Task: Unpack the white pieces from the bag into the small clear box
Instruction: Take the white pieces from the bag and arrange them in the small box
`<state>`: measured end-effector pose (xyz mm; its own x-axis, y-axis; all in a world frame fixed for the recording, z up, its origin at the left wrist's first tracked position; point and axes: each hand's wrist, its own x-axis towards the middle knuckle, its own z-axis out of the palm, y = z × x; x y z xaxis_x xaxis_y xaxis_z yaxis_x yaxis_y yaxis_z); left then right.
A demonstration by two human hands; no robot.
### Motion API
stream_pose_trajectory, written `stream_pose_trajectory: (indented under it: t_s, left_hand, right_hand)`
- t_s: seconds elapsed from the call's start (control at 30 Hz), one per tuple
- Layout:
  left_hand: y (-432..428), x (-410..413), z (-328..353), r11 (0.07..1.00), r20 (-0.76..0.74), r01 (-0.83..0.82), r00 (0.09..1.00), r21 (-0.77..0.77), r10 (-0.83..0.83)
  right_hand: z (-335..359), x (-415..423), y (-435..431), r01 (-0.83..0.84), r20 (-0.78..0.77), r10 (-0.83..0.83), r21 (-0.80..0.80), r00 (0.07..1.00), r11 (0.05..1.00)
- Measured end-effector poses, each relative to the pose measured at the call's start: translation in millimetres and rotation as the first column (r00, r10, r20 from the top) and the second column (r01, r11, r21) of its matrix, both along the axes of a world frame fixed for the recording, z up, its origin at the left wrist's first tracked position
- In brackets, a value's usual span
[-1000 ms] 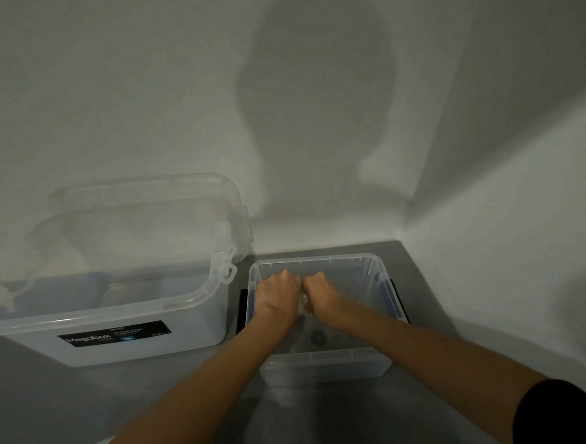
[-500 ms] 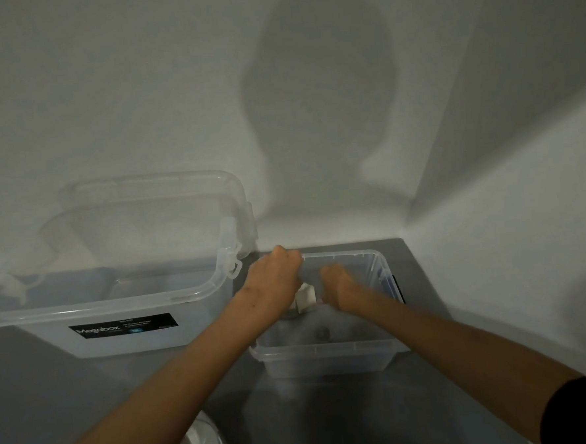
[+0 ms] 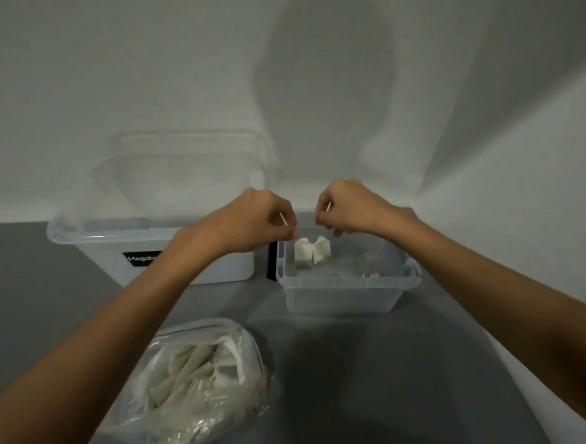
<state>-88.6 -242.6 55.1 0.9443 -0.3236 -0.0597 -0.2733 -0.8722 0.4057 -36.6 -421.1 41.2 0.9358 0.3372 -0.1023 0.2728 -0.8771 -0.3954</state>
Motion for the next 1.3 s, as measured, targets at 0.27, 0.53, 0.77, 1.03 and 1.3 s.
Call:
stream_pose_trajectory:
  t_s: [0.27,0.53,0.77,1.03,1.3]
  left_hand:
    - [102,-92,-27,0.999,-0.445,-0.023,0.896,-0.026,0.009]
    - [148,-128,-91,0.997,-0.441,-0.067,0.894,0.043,0.079]
    - [163,-140,-101,0.994,-0.356,-0.063,0.934,-0.088,0.027]
    - [168,-146,-104,0.978,-0.222,-0.02,0.975,-0.208,-0.027]
    - [157,-142,-99,0.87,-0.122,-0.105,0.991,-0.481,0.052]
  right_hand:
    - [-1,-101,87,-0.281,-0.159,0.317,0.213,0.935,0.936]
    - [-91,-148,157,-0.498,-0.24,0.459,-0.131,0.855,0.857]
    - [-105,-167,161,-0.459,-0.134,0.439,-0.25,0.888,0.852]
    - [-86,-169,150,-0.301,-0.027,0.3,-0.055,0.953,0.952]
    - [-65,-162,134,0.051,-0.199,0.029,0.388,0.98,0.92]
